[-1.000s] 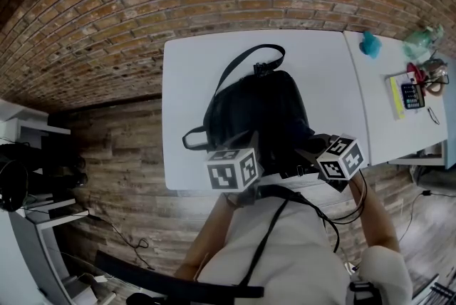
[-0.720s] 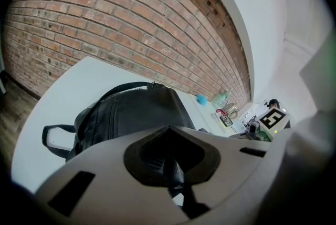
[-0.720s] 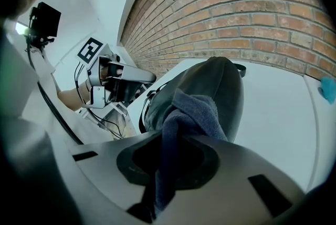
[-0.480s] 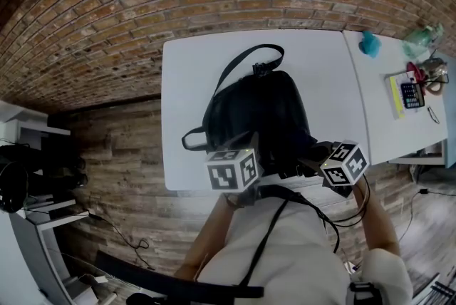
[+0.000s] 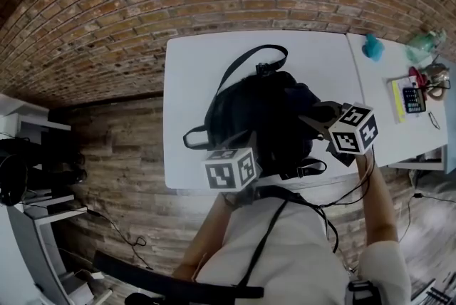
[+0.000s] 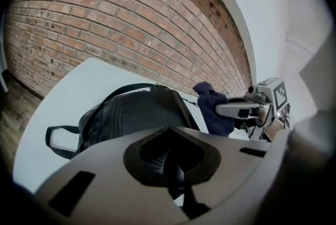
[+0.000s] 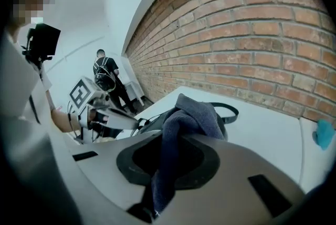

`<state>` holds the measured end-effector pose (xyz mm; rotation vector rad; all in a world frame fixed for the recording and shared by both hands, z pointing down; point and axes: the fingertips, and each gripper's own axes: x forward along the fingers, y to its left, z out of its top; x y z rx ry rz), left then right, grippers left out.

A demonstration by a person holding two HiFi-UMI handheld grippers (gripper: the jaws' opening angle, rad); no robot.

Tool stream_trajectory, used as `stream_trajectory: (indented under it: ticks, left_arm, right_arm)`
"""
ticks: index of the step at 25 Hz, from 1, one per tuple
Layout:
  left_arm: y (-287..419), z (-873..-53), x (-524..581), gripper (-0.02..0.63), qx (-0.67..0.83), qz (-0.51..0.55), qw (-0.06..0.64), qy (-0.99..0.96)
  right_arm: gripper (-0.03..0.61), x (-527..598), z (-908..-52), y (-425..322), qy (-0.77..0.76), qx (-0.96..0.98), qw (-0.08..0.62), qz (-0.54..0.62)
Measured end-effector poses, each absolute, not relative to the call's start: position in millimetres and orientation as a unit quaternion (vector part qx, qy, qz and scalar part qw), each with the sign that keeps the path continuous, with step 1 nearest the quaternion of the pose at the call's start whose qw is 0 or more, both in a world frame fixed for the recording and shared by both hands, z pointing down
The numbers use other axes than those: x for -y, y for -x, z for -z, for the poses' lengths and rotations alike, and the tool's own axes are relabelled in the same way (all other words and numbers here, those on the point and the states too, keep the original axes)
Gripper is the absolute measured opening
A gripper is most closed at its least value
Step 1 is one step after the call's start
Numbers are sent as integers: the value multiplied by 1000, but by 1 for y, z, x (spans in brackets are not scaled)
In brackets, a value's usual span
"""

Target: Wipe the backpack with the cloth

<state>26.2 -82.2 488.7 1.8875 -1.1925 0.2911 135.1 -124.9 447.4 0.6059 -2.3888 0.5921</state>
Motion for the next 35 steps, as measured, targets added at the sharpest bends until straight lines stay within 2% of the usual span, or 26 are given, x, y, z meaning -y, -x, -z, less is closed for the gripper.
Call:
stream_trajectory:
  ticks: [7, 14, 20, 35]
  left_arm:
    - [-20, -487, 85, 5, 488, -112, 430, -751]
    - [-11, -487, 87, 5, 499, -105, 431, -744]
    - [0, -491, 86, 5, 510, -100, 438, -733]
    - [-4, -490, 86, 5, 505, -98, 440, -736]
  right_arm:
    - [38, 204, -444, -89, -293, 895, 273, -197]
    - [37, 237, -477, -67, -336, 860, 313, -223]
    - [38, 237, -511, -69, -347, 825, 375, -241]
    - [38, 206, -515, -76, -320, 821, 403, -247]
